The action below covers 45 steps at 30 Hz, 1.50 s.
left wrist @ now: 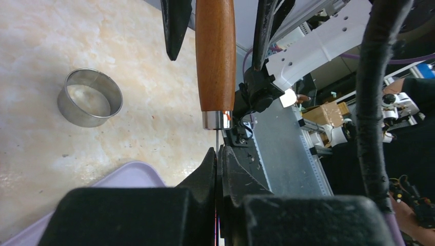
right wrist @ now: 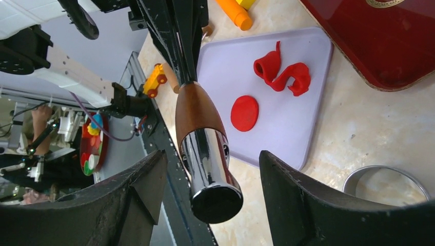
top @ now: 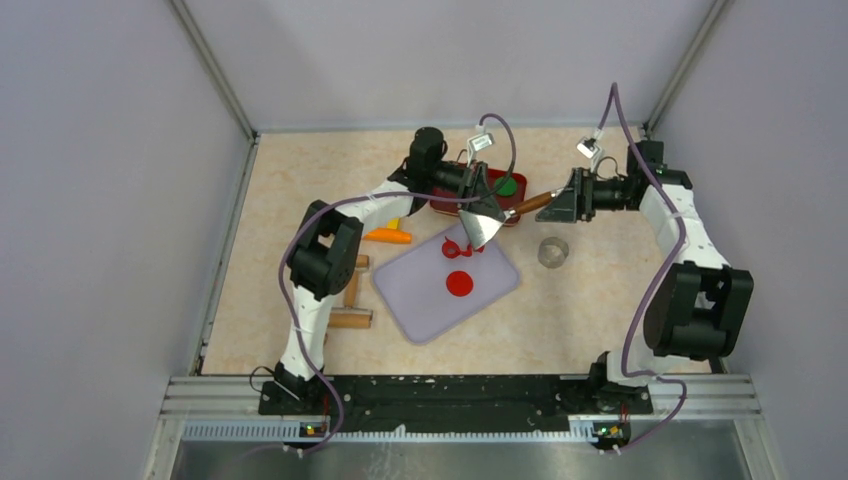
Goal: Roll out the dumpling wrappers from the dough
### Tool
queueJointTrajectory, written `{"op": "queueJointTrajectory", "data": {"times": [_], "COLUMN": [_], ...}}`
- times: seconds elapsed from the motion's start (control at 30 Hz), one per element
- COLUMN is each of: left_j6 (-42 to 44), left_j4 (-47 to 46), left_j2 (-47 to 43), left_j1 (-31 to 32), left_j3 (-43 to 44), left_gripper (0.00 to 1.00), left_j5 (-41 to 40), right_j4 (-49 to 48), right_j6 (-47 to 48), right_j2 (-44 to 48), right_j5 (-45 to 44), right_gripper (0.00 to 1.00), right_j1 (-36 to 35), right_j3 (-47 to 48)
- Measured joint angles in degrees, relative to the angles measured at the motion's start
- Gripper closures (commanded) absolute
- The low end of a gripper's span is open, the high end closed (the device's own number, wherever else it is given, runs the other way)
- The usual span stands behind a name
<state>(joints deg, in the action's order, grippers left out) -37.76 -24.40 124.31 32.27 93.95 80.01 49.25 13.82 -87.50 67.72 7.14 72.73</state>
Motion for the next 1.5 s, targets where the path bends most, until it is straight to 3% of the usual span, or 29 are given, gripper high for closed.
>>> {"op": "queueJointTrajectory", "data": {"times": [0.13, 0.5, 0.7, 1.0, 1.1, 1.27, 1.33, 1.5], "left_j6": [-3.15, -5.86, -5.90, -5.88, -5.90, -5.84, -5.84, -4.63], "left_j4": [-2.12, -2.10, -2.12, -2.21, -2.21, -2.69, -2.82, -1.01], "left_j2": [0.76, 3.08, 3.08, 3.10, 3.10, 3.10, 3.10, 3.10], "left_j1": [0.00, 0.00, 0.00, -0.11, -0.15, -0.22, -0.33, -0.46], "left_j3": [0.00, 0.02, 0.07, 0.48, 0.48, 0.59, 0.61, 0.61], "left_gripper": [1.00, 1.00, 1.00, 1.00, 1.00, 1.00, 0.91, 0.53], "left_j5": [0.22, 0.17, 1.03, 1.18, 1.18, 1.70, 2.05, 0.31], "right_j4": [-0.24, -15.12, -20.63, -25.16, -27.39, -28.68, -29.09, -30.34], "right_j6": [-0.72, -14.53, -18.43, -22.53, -24.04, -25.03, -25.57, -25.97], "right_j2": [-0.74, -0.31, 0.55, 0.55, 0.55, 0.55, 0.55, 0.55], "right_j5": [1.86, 3.93, 3.54, 3.21, 2.99, 2.14, 2.21, 1.09], "right_gripper": [0.33, 0.36, 0.45, 0.51, 0.59, 0.90, 1.00, 1.00], "right_j1": [0.00, -2.10, -3.65, -3.72, -3.74, -3.76, -3.78, -4.04], "right_j3": [0.00, -4.15, -6.93, -7.52, -8.17, -8.41, -8.59, -8.76]}}
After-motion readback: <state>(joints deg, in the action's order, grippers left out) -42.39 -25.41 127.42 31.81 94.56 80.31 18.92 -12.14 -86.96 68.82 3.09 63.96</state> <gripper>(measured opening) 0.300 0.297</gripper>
